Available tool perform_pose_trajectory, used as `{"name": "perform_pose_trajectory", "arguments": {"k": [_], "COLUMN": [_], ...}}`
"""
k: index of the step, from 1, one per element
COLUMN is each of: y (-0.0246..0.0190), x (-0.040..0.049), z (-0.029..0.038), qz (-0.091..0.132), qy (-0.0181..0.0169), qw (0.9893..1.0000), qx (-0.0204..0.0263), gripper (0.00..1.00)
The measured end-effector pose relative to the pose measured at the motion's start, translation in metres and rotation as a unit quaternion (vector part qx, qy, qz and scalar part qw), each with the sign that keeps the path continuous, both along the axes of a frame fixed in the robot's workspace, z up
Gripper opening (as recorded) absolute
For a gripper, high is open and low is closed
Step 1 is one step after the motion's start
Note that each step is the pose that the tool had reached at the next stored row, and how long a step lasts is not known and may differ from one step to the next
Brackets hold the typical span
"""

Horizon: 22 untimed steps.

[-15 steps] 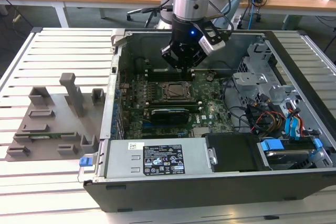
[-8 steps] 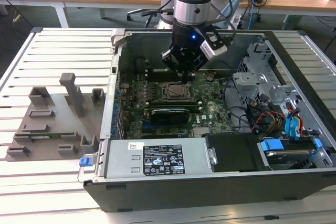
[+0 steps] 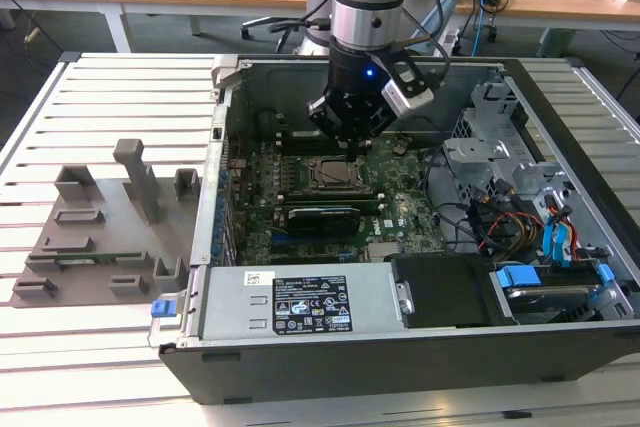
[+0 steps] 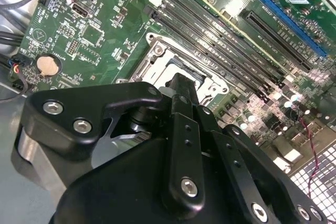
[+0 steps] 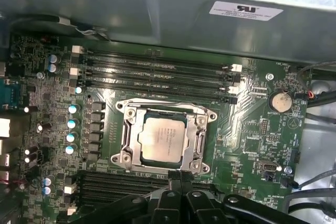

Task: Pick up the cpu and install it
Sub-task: 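Install the second cpu locking lever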

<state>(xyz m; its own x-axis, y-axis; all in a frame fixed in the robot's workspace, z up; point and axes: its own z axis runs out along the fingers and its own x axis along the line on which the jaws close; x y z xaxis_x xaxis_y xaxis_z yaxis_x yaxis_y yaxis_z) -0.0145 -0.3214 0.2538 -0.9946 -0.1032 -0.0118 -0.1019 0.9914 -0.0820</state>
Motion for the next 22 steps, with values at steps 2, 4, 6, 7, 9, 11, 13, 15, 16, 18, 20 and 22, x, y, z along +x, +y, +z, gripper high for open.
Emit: {"name": "perform_pose_trajectory", "arguments": {"k": [2,4,6,7,9,11,13,15,16,18,20,22], "y": [-0.0008,-0.0019,-0.0037,-0.0045,-0.0059,-0.0066,-0.0074,-0.0087,-0.0089,-0.0093,-0.0096,-0.0101], "x": [0.0000,0.0000,0.0000,0.0000,0.0000,0.0000,0.0000,0.0000,0.0000,0.0000,0.0000,0.0000], "z": [0.0001,0.0000,0.0000,0.0000,0.0000,0.0000,0.0000,-0.0001,-0.0001,-0.0001,-0.0001,-0.0002], "qz": [0.000,0.000,0.000,0.000,0.000,0.000,0.000,0.000,0.000,0.000,0.000,0.000], "qy": [0.0000,0.0000,0.0000,0.0000,0.0000,0.0000,0.0000,0.0000,0.0000,0.0000,0.0000,0.0000], "qw": [1.0000,1.0000,1.0000,1.0000,1.0000,1.0000,1.0000,1.0000,1.0000,1.0000,1.0000,1.0000], "qx": [-0.0001,0.0000,0.0002,0.0003,0.0004,0.0004,0.0004,0.0005,0.0005,0.0005,0.0005,0.0005], "gripper": [0.11,0.11,0.11,0.11,0.11,0.11,0.11,0.11,0.11,0.11,0.11,0.11]}}
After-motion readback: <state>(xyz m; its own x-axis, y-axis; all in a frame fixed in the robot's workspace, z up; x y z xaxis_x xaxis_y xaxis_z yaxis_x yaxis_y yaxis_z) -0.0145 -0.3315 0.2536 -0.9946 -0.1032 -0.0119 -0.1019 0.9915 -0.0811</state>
